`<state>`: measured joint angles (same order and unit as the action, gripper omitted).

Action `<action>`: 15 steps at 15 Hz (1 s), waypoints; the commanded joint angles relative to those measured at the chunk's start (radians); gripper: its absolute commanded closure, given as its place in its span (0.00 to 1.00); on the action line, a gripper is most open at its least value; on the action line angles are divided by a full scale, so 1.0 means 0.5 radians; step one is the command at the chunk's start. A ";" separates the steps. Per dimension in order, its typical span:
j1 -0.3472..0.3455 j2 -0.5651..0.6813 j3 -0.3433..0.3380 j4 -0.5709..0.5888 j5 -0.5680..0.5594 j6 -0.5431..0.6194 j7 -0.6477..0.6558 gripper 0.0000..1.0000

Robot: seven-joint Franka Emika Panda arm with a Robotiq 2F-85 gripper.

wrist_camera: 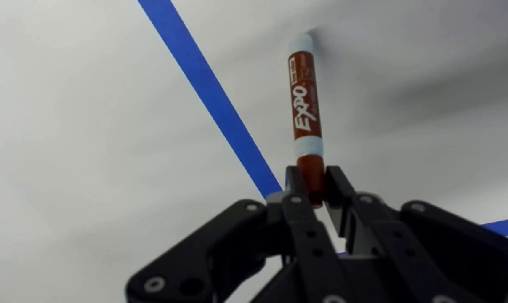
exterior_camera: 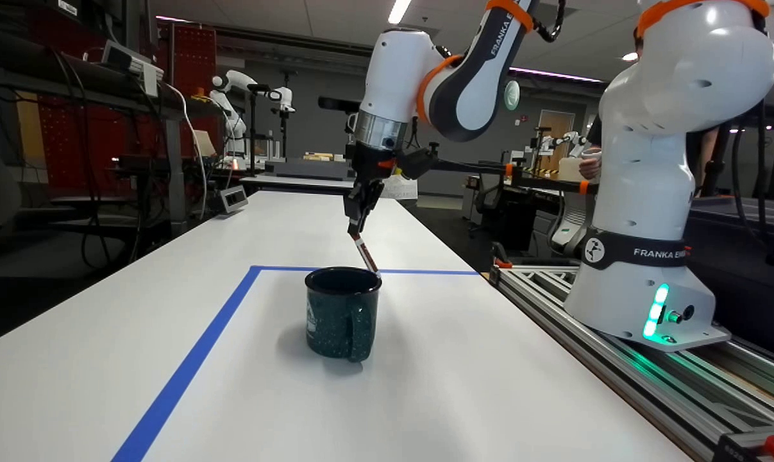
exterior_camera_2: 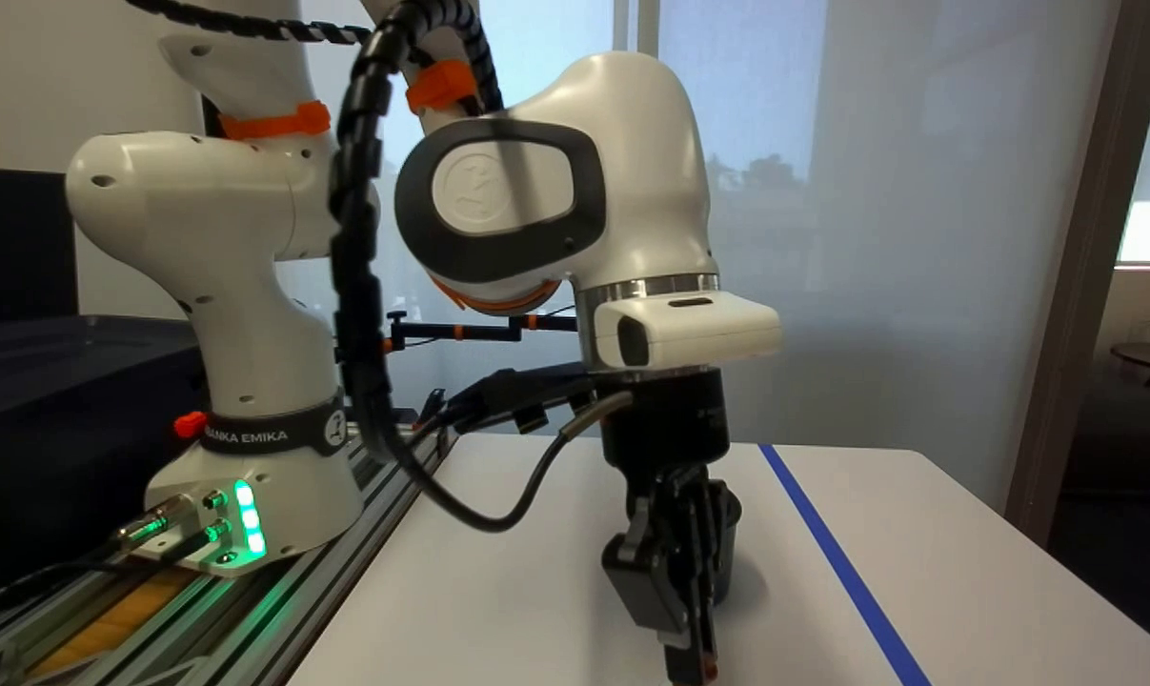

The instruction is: Remove the marker from the cup and put it on the table

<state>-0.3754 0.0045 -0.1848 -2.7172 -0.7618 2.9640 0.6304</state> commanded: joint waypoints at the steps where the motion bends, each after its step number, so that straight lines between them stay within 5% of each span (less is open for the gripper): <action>1: -0.022 0.184 -0.038 0.085 -0.138 0.199 0.054 0.96; 13: -0.019 0.555 -0.051 0.208 -0.040 0.321 -0.034 0.96; 14: -0.023 0.557 -0.033 0.209 -0.026 0.306 -0.037 0.57; 15: -0.015 0.550 -0.027 0.211 -0.018 0.277 -0.026 0.56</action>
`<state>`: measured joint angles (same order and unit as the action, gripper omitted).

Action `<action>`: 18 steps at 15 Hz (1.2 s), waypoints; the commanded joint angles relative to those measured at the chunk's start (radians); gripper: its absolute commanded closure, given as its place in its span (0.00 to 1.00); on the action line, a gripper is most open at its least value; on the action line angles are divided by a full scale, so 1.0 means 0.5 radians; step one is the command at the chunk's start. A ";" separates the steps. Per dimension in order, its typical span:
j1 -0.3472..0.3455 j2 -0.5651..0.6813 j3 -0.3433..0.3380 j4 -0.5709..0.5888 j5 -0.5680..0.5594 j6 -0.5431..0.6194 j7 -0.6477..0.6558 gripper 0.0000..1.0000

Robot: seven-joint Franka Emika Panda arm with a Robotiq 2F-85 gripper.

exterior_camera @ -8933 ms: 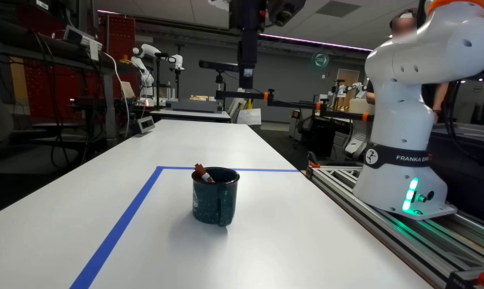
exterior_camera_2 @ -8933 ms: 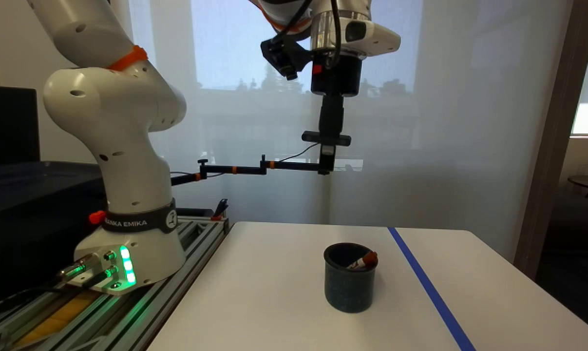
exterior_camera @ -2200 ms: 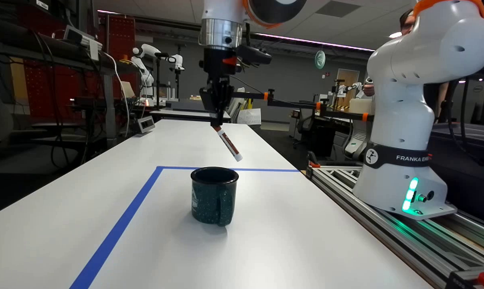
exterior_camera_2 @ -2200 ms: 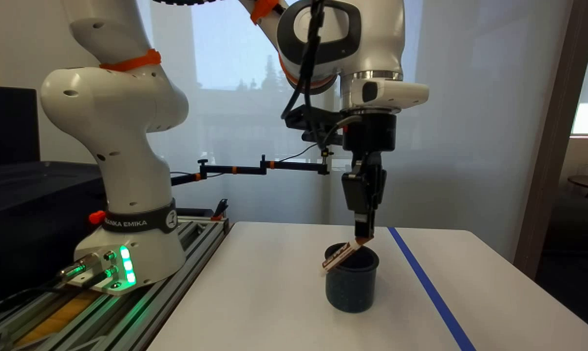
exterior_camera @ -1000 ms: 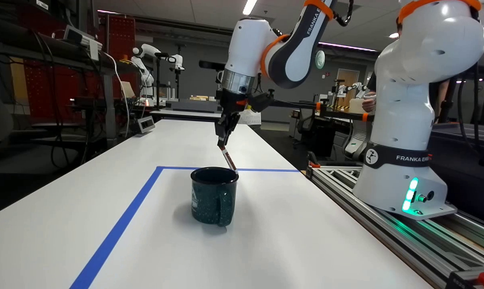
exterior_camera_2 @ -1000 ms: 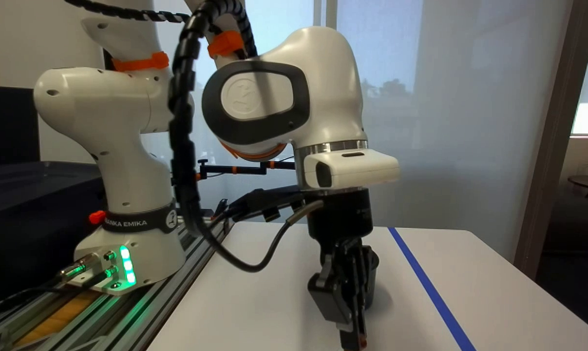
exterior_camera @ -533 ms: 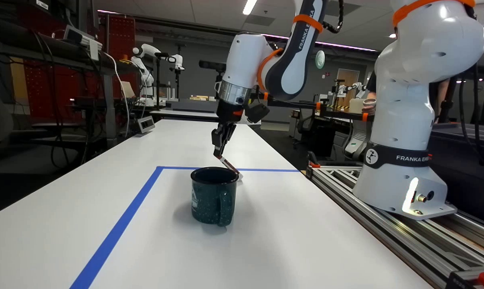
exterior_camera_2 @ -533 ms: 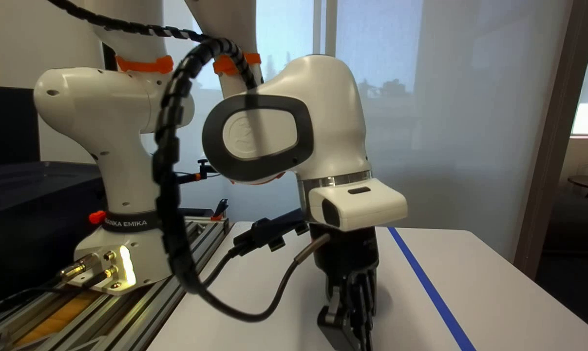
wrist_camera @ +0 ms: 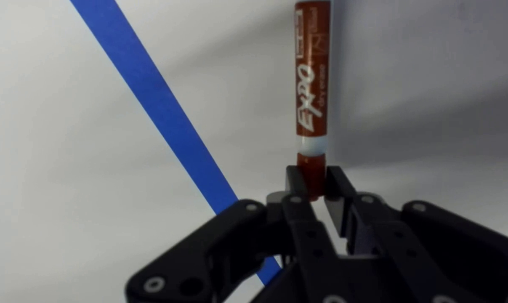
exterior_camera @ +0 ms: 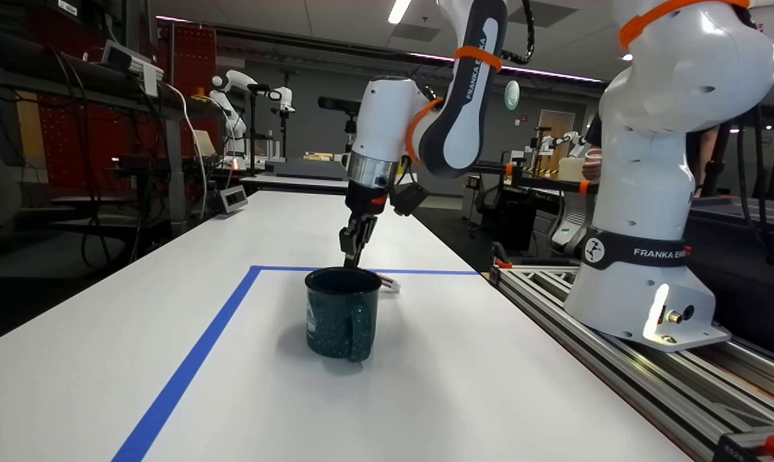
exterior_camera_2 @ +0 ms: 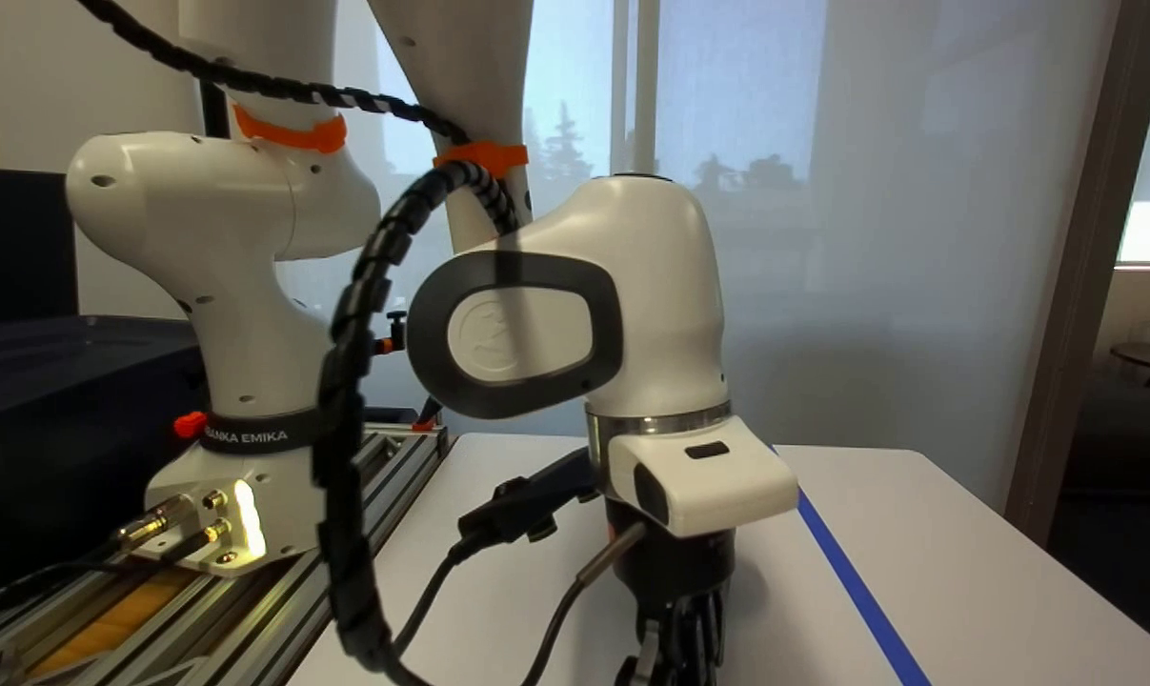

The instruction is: Remove the marker from the cup and put it on the table

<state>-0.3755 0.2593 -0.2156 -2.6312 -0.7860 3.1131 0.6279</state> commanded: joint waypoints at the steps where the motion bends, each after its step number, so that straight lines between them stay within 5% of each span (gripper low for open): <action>1: -0.014 0.019 0.066 0.032 0.066 -0.081 -0.014 0.49; 8: 0.065 -0.325 0.335 -0.027 0.356 -0.609 -0.037 0.00; 9: 0.068 -0.374 0.409 -0.025 0.475 -0.706 -0.097 0.00; 10: 0.290 -0.441 0.279 -0.016 0.658 -0.809 -0.191 0.00; 11: 0.337 -0.500 0.301 0.009 0.731 -0.928 -0.207 0.00; 14: 0.481 -0.625 0.318 0.138 0.724 -1.352 -0.107 0.00; 15: 0.456 -0.506 0.288 0.101 0.705 -1.142 -0.134 0.00; 18: 0.488 -0.596 0.315 0.146 0.702 -1.304 -0.116 0.00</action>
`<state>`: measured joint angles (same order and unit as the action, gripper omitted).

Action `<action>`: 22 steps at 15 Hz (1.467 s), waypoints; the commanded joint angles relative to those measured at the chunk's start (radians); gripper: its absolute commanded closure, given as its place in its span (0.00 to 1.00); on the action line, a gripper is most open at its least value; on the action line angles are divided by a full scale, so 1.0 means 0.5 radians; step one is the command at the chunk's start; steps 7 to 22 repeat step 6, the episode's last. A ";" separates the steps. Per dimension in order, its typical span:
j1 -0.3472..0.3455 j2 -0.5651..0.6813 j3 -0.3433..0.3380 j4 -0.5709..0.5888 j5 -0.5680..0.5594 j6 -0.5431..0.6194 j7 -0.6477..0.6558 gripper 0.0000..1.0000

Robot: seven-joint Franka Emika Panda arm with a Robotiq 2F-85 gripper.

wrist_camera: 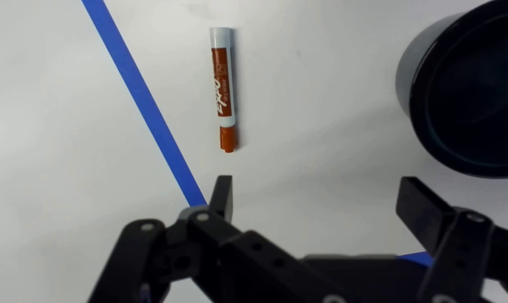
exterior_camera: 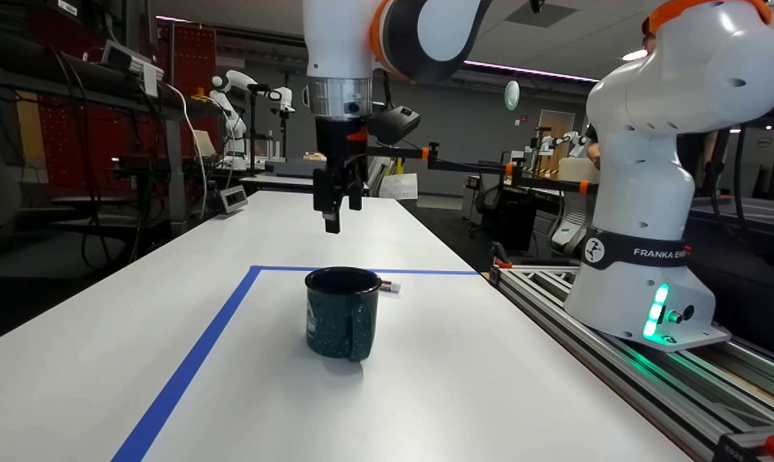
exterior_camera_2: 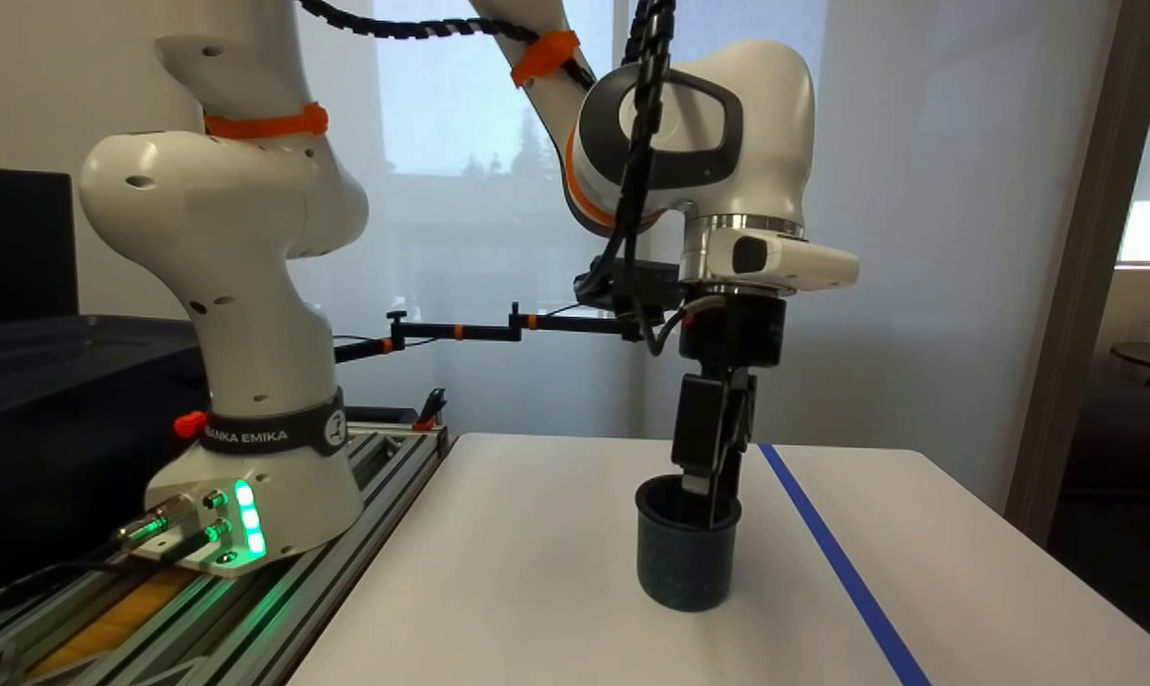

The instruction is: Remove the marker from the cup and put it on the table

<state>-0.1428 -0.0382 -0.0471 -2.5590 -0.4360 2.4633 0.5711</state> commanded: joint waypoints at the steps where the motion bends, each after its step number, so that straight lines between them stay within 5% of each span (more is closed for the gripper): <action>1: 0.022 -0.002 -0.026 0.002 0.002 -0.006 -0.003 0.00; 22: 0.021 0.003 -0.033 0.000 0.002 -0.006 -0.003 0.00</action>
